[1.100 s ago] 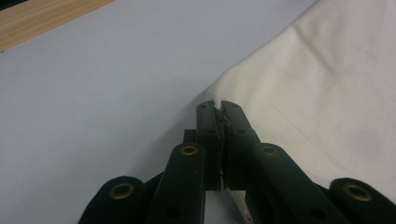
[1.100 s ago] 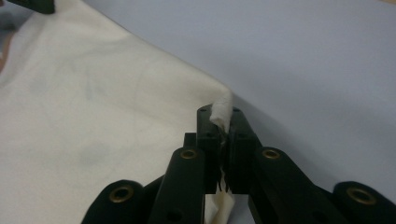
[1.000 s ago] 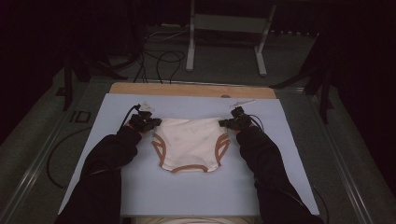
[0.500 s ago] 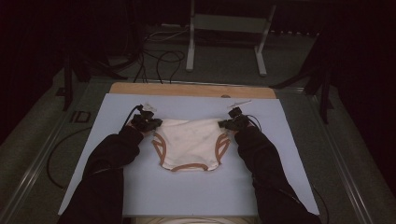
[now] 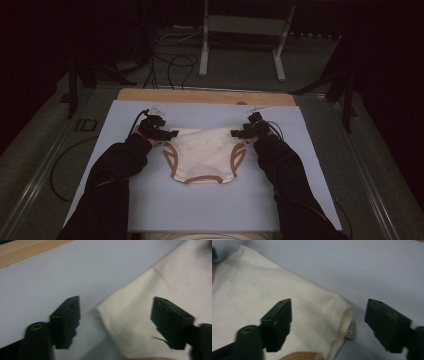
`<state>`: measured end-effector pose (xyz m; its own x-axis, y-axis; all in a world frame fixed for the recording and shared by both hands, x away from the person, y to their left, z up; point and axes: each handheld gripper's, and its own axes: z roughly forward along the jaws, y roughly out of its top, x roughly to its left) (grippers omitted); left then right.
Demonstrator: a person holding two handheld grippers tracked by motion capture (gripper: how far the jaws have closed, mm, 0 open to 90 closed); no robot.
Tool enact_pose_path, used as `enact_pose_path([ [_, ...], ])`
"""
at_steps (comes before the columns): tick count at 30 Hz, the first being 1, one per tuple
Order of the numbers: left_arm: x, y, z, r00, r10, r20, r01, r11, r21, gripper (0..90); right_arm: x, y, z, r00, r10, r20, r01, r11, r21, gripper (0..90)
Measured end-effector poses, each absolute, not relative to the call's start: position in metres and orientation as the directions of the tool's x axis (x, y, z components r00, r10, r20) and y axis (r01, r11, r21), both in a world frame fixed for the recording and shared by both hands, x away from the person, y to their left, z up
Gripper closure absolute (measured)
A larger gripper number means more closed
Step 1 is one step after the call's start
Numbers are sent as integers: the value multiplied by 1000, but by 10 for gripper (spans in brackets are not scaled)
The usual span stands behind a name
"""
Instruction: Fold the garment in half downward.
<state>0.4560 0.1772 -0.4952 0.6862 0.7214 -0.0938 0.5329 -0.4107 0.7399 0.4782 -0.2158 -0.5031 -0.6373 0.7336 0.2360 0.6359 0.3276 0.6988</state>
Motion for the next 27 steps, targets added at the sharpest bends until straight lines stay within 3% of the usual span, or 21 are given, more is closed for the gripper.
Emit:
enact_pose_path([
  [6,445,174,-482,731,674,-107,492,-412,767,6,469,-217,-494,-653,719,240,609,310,730,122],
  [19,414,172,-457,827,553,-107,384,-415,825,5,451,-211,-468,-685,697,211,562,322,762,131],
  [27,397,173,-443,846,529,-64,321,-410,854,5,446,-198,-452,-711,676,194,527,330,784,109],
])
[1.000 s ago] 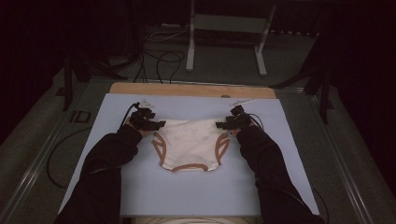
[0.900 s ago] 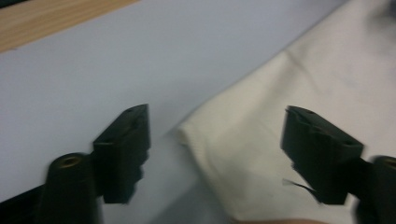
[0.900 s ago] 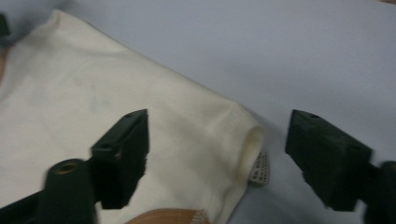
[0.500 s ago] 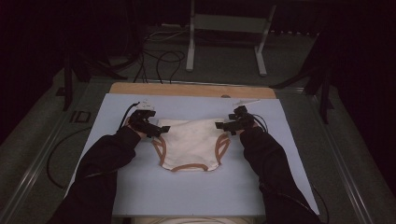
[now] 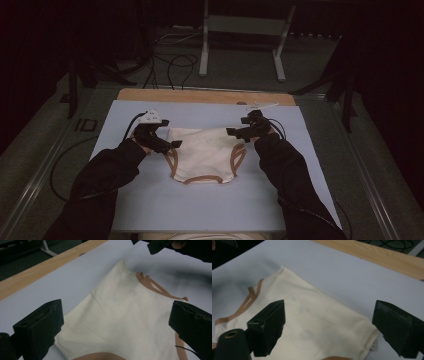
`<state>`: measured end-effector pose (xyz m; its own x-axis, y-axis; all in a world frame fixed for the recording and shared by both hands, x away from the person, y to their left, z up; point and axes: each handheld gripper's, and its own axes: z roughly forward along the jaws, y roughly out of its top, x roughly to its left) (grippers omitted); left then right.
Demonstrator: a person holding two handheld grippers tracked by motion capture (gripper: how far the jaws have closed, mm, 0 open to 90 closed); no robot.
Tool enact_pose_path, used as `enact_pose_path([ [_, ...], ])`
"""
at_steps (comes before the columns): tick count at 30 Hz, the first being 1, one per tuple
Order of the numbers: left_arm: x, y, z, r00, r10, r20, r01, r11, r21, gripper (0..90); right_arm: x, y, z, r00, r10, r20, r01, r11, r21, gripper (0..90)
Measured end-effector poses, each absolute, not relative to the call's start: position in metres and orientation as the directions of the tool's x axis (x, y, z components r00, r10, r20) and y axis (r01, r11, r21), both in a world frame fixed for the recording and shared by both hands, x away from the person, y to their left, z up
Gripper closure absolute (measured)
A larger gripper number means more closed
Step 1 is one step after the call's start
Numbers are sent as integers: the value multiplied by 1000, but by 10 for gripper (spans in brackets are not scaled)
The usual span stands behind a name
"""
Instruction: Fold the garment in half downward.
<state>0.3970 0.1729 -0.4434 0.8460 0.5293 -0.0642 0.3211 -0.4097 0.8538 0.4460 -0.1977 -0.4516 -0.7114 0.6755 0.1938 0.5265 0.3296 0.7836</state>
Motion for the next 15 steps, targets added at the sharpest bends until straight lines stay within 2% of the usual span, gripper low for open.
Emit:
enact_pose_path([
  [7,380,175,-447,849,527,-24,288,-424,859,3,446,-183,-447,-742,639,200,505,339,794,102],
  [15,363,182,-449,845,533,-47,333,-456,825,4,448,-164,-445,-771,612,173,474,372,798,101],
])
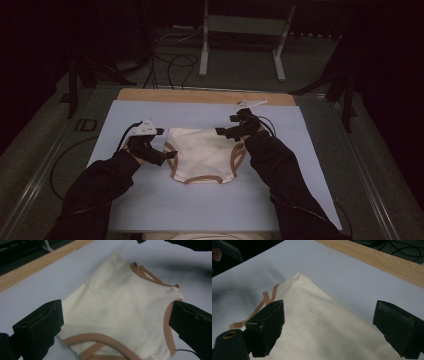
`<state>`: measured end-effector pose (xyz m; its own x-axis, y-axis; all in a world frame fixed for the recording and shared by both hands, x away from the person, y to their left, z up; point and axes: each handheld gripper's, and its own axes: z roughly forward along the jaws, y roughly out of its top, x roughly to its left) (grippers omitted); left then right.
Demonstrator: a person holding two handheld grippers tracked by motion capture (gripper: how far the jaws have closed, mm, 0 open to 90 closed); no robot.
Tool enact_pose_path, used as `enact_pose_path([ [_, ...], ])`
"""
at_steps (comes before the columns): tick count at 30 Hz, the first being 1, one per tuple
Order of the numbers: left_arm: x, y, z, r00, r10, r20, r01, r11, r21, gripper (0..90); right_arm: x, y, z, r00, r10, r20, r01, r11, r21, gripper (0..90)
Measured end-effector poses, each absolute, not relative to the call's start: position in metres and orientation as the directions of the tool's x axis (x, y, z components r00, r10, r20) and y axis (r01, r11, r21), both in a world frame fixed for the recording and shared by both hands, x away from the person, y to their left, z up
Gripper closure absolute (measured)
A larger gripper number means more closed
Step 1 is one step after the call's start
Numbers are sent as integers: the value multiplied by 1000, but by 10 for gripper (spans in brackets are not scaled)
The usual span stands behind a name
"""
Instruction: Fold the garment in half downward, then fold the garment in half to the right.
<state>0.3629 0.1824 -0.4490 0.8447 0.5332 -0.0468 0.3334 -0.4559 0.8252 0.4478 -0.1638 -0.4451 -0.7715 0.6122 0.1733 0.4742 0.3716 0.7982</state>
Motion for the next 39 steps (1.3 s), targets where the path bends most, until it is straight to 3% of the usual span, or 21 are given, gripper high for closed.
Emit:
enact_pose_path([
  [16,324,175,-467,896,442,-48,279,-475,834,4,452,-126,-447,-814,555,169,440,401,803,100],
  [39,319,171,-496,914,406,6,242,-555,796,19,459,-79,-457,-842,509,178,434,444,784,101],
])
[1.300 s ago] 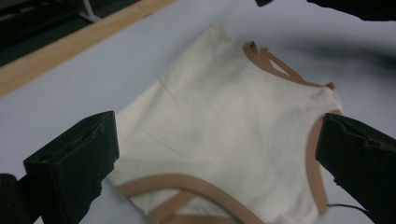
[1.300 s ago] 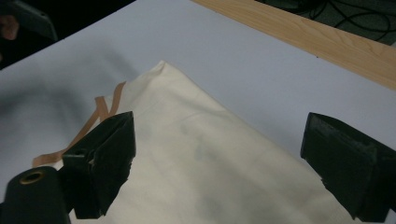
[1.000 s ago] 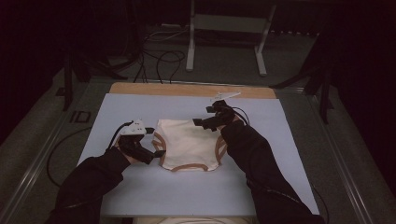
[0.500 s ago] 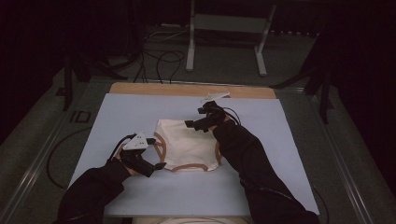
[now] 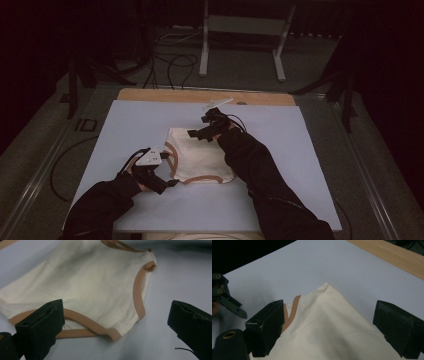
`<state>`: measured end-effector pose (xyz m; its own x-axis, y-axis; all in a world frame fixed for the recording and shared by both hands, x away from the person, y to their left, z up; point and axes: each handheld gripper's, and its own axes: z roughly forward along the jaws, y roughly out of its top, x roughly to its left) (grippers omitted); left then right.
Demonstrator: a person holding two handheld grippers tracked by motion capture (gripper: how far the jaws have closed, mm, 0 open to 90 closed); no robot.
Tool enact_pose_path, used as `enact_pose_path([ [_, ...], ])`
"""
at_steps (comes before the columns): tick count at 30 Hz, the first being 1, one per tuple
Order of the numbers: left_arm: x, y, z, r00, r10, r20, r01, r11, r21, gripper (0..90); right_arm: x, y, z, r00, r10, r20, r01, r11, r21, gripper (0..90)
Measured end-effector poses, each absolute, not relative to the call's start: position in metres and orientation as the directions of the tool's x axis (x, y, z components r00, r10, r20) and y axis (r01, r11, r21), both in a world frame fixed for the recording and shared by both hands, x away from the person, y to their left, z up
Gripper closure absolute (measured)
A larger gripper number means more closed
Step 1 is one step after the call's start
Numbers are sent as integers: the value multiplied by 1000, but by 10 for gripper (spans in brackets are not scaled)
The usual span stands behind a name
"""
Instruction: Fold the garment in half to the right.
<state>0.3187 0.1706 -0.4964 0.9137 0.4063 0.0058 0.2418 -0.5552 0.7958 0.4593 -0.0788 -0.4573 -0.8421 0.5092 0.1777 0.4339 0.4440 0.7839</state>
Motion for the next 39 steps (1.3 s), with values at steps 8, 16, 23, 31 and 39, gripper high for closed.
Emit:
enact_pose_path([
  [8,319,168,-506,927,374,11,234,-603,763,75,461,-61,-467,-849,491,196,442,457,772,101],
  [16,320,162,-511,939,342,29,208,-634,745,182,462,-42,-476,-856,473,208,445,472,761,101],
  [23,322,158,-516,950,311,33,192,-665,722,220,466,-29,-483,-857,469,211,451,487,748,101],
  [31,326,154,-522,954,295,45,179,-687,705,336,467,-18,-488,-861,461,213,452,504,736,101],
  [39,332,150,-521,956,287,56,168,-696,698,530,468,-12,-488,-863,458,211,451,512,731,101],
])
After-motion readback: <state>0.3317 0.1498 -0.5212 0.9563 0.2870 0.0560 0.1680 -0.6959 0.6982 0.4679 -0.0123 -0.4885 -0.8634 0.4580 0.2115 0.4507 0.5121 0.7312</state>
